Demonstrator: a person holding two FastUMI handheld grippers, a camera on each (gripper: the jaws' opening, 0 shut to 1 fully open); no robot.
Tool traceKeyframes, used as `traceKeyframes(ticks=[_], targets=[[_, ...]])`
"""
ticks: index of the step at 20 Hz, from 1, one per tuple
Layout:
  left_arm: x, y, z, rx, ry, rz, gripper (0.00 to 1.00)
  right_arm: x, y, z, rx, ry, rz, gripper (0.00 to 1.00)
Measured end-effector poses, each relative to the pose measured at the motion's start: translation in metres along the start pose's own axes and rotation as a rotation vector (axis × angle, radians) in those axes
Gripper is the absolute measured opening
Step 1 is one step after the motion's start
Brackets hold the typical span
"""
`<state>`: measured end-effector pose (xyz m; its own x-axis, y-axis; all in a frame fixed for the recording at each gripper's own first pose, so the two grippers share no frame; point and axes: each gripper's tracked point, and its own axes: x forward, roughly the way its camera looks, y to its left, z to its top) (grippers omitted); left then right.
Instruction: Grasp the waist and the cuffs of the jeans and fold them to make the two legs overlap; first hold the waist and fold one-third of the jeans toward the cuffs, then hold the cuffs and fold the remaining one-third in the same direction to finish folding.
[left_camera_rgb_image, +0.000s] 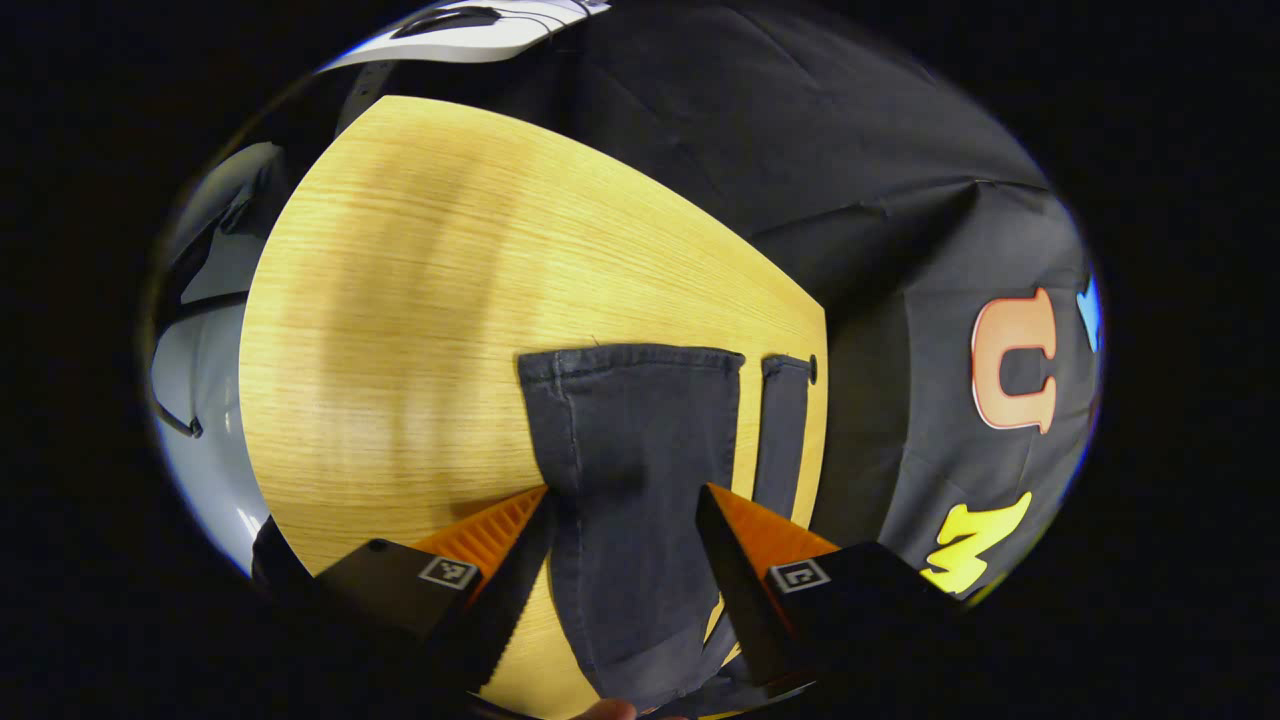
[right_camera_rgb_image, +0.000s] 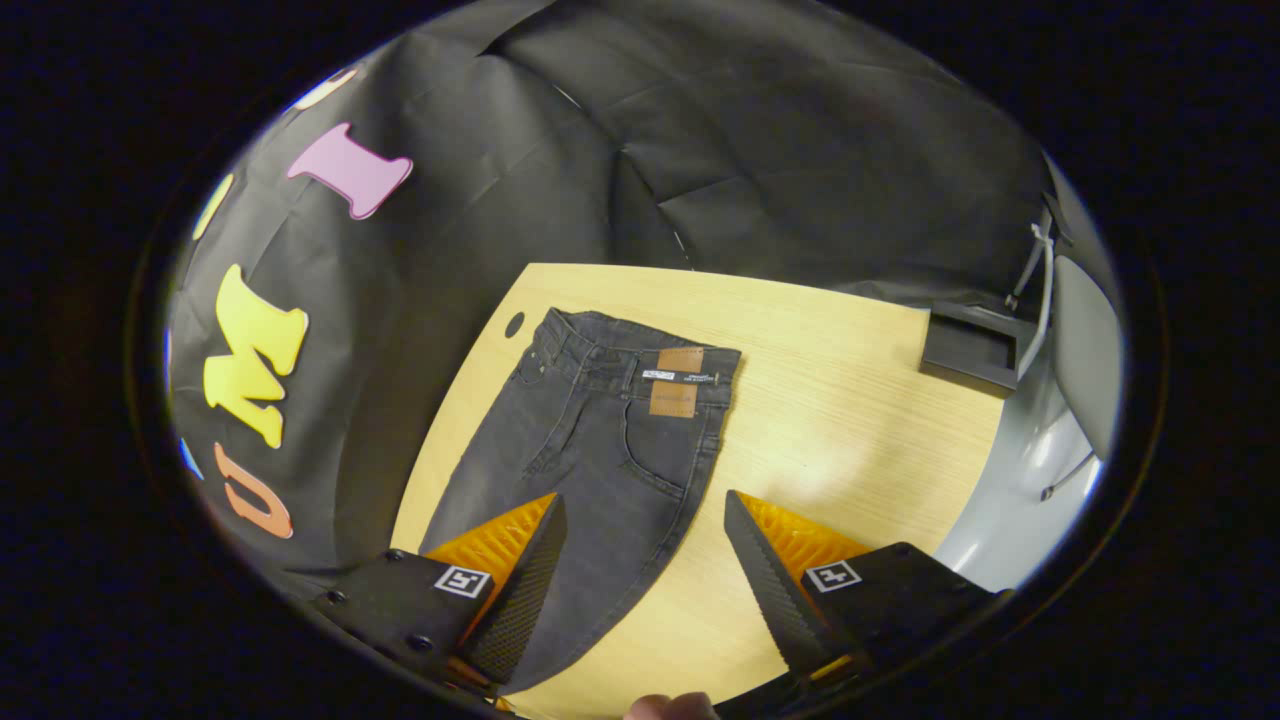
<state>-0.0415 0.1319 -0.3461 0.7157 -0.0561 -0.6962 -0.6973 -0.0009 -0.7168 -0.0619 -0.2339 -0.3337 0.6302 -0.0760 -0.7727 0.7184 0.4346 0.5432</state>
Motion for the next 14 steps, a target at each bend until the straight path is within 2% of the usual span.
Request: traceKeyframes(ticks=[1,2,3,4,5,6,7,8,9,10,11,14], targets=[[0.003,0.0,-0.001,-0.027,0.0,0.003,0.95,0.003,-0.002,0.002,0.031,0.004,0.001,0.98],[0.008,-0.001,-0.002,-0.048,0.001,0.0,0.58,0.006,-0.003,0.004,0.066,0.01,0.0,0.98],[0.011,-0.004,-0.003,-0.058,0.007,-0.006,0.62,0.008,-0.005,0.007,0.102,0.012,-0.001,0.98],[0.013,-0.006,-0.005,-0.056,0.019,-0.006,0.54,0.014,-0.01,0.008,0.135,0.017,-0.007,0.98],[0.015,-0.007,-0.007,-0.049,0.032,-0.002,0.52,0.019,-0.014,0.007,0.168,0.028,-0.014,0.98],[0.017,-0.006,-0.009,-0.048,0.037,0.003,0.6,0.023,-0.017,0.008,0.199,0.037,-0.021,0.98],[0.021,-0.003,-0.011,-0.048,0.039,0.022,0.44,0.027,-0.021,0.01,0.223,0.038,-0.033,0.98],[0.021,-0.002,-0.011,-0.051,0.04,0.036,0.31,0.03,-0.026,0.013,0.242,0.029,-0.047,0.93],[0.021,-0.001,-0.01,-0.049,0.04,0.039,0.24,0.036,-0.029,0.015,0.258,0.026,-0.054,0.92],[0.021,-0.003,-0.01,-0.043,0.048,0.036,0.17,0.041,-0.029,0.016,0.272,0.026,-0.058,0.97],[0.02,-0.004,-0.011,-0.037,0.056,0.035,0.14,0.048,-0.028,0.019,0.278,0.025,-0.061,0.92],[0.019,-0.009,-0.012,-0.032,0.076,0.03,0.08,0.07,-0.02,0.025,0.259,0.023,-0.069,0.92]])
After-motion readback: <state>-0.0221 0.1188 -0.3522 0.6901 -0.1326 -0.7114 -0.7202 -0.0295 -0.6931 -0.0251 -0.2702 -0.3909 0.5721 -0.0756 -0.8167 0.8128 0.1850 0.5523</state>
